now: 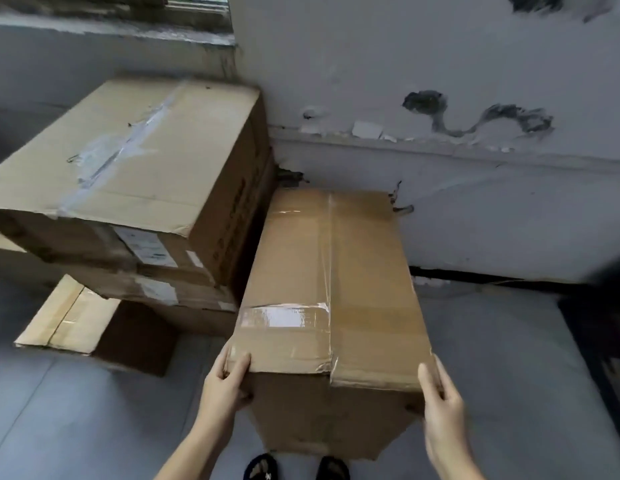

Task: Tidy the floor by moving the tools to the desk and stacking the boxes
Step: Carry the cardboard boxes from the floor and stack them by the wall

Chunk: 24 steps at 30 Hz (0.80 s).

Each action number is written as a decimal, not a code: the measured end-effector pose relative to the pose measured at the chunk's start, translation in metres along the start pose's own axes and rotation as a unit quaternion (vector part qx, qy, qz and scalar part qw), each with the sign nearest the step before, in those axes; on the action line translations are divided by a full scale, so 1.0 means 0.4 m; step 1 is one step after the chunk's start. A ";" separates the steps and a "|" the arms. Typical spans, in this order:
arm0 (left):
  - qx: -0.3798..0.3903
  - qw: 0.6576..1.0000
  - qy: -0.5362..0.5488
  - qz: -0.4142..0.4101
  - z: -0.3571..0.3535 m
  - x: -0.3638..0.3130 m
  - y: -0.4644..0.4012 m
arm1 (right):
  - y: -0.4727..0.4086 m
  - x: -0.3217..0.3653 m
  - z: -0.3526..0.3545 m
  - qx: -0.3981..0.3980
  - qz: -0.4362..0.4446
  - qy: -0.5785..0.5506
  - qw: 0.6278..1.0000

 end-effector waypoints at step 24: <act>-0.123 0.965 0.158 0.167 -0.011 0.139 -0.514 | -0.284 -0.368 -0.266 0.068 -0.103 0.134 0.983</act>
Point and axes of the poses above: each hand's wrist, its own y-axis away from the middle knuckle, its own z-axis out of the back of the hand, x = y × z, the point moved 7 cm from there along -y, towards the middle knuckle, and after that the axes turned 8 degrees about z, right-handed, at the moved point
